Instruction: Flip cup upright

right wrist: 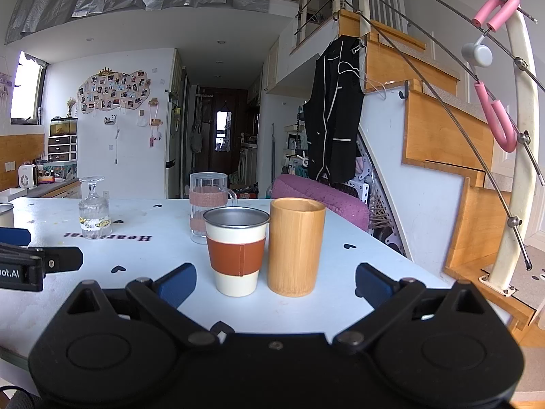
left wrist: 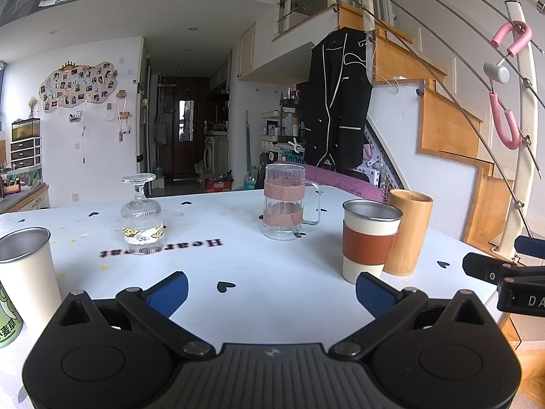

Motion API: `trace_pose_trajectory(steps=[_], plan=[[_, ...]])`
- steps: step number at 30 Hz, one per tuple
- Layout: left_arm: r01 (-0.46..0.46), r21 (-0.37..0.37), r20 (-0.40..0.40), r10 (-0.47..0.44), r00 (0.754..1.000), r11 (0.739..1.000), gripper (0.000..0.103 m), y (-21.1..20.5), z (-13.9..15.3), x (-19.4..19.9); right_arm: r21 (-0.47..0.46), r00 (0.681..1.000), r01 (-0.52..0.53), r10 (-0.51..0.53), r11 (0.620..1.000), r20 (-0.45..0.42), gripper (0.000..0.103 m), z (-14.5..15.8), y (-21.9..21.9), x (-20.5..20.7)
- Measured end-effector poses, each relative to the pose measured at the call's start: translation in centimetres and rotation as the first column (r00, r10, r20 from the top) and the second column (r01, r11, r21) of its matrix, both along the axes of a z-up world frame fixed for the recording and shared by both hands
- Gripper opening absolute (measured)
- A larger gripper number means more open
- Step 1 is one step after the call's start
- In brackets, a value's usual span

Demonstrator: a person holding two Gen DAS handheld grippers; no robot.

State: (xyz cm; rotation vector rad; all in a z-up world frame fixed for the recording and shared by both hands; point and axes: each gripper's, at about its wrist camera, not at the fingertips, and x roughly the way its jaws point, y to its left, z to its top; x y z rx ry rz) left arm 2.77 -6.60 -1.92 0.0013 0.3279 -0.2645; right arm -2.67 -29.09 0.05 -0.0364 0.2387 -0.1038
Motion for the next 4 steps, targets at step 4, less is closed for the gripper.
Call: trace_pose_trajectory(steps=[4], plan=[[-0.002, 0.002, -0.002, 0.002, 1.0, 1.0, 0.103, -0.01, -0.11, 0.01, 0.001, 1.0, 0.001, -0.001, 1.0, 0.0, 0.101, -0.09, -0.01, -0.07]])
